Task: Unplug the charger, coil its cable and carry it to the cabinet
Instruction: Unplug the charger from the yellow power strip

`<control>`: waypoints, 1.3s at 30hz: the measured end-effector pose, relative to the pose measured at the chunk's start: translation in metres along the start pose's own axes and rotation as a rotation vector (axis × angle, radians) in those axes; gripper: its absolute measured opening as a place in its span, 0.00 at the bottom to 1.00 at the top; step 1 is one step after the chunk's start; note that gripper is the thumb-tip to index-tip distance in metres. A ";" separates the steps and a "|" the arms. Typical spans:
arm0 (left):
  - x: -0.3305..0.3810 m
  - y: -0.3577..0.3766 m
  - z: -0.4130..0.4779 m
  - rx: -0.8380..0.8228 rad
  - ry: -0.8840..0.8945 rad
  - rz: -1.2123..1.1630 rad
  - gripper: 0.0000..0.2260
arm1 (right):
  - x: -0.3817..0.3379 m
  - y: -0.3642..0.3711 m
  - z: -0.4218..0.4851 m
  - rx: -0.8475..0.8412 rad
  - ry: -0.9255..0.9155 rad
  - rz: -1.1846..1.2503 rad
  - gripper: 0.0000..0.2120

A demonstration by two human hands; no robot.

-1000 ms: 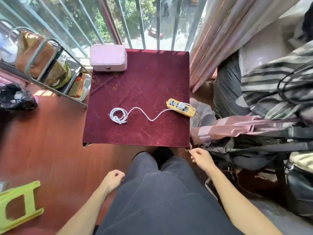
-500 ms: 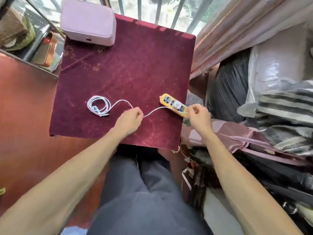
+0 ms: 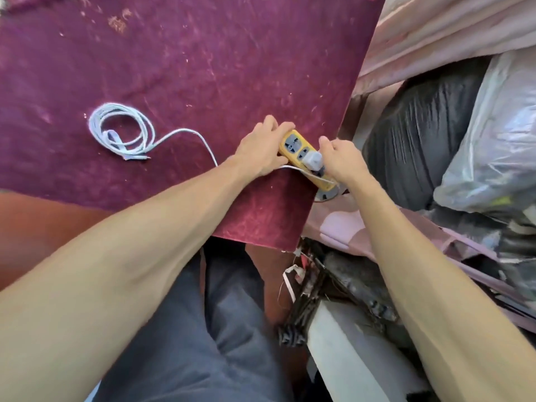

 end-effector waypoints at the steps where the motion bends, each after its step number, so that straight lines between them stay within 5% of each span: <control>1: 0.001 0.004 -0.001 0.008 0.021 0.031 0.35 | 0.002 0.001 0.001 -0.008 0.012 0.019 0.26; 6: 0.005 0.024 -0.002 0.041 0.102 0.195 0.46 | 0.001 0.005 0.001 -0.038 -0.028 -0.072 0.24; 12: -0.002 0.020 0.001 0.161 0.132 0.113 0.34 | -0.008 0.008 0.001 -0.085 -0.081 -0.401 0.20; 22: -0.007 0.018 0.010 0.149 0.120 -0.010 0.31 | -0.036 0.024 0.005 0.012 -0.384 -0.987 0.22; 39: -0.005 0.018 0.013 0.079 0.070 -0.029 0.29 | -0.049 0.032 0.021 -0.167 -0.477 -1.210 0.23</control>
Point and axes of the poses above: each hand's wrist, its own z-axis towards the middle knuckle, its own y-axis out of the palm, x = y × z, the point moved 6 cm from there along z, towards the middle knuckle, and after that the axes turned 5 degrees about -y, right-handed, at the moved point
